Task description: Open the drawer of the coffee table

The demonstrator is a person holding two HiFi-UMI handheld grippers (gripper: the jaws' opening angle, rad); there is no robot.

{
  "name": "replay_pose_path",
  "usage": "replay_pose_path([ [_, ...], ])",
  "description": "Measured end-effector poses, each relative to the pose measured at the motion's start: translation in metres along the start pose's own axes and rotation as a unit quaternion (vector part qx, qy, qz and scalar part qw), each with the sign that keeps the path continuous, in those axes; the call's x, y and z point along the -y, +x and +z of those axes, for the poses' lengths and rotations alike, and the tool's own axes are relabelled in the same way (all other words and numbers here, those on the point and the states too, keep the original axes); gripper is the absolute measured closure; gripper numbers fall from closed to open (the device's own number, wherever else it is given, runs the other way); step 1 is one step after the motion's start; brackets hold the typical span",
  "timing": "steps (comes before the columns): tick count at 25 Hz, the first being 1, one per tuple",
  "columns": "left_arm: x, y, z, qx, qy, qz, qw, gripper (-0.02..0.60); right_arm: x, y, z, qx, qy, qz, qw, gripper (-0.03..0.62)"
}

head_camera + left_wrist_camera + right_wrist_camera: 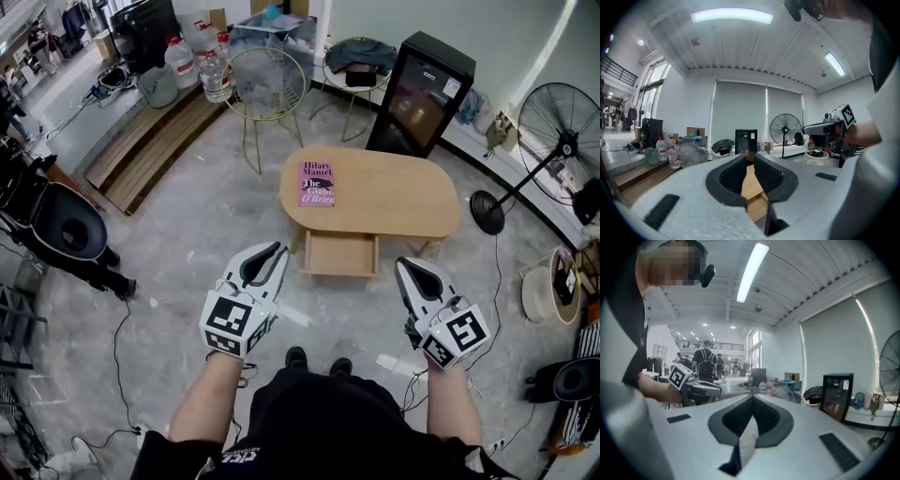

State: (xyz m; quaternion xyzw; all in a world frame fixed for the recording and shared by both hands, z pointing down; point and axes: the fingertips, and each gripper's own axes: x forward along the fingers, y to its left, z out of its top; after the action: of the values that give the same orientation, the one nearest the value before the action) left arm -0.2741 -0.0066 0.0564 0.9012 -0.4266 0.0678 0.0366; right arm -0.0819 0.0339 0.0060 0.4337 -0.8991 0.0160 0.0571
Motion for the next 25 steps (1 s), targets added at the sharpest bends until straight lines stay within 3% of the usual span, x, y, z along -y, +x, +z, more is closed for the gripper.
replay_pose_path([
  [8,0.036,0.030,0.012,-0.005,0.008,0.016,0.9998,0.554,0.020,-0.041,-0.001,0.030,-0.001,0.020,0.999,0.591],
  [16,0.079,0.059,0.014,-0.027,0.015,0.019,0.9993,0.580,0.060,-0.082,-0.010,0.046,0.026,0.001,0.999,0.591],
  [20,0.090,0.068,0.013,-0.028,0.023,0.021,0.9991,0.580,0.089,-0.100,-0.018,0.057,0.073,-0.039,0.995,0.591],
  [25,0.091,0.079,0.023,-0.028,0.026,0.030,0.9988,0.580,0.103,-0.099,-0.008,0.055,0.047,-0.037,0.997,0.591],
])
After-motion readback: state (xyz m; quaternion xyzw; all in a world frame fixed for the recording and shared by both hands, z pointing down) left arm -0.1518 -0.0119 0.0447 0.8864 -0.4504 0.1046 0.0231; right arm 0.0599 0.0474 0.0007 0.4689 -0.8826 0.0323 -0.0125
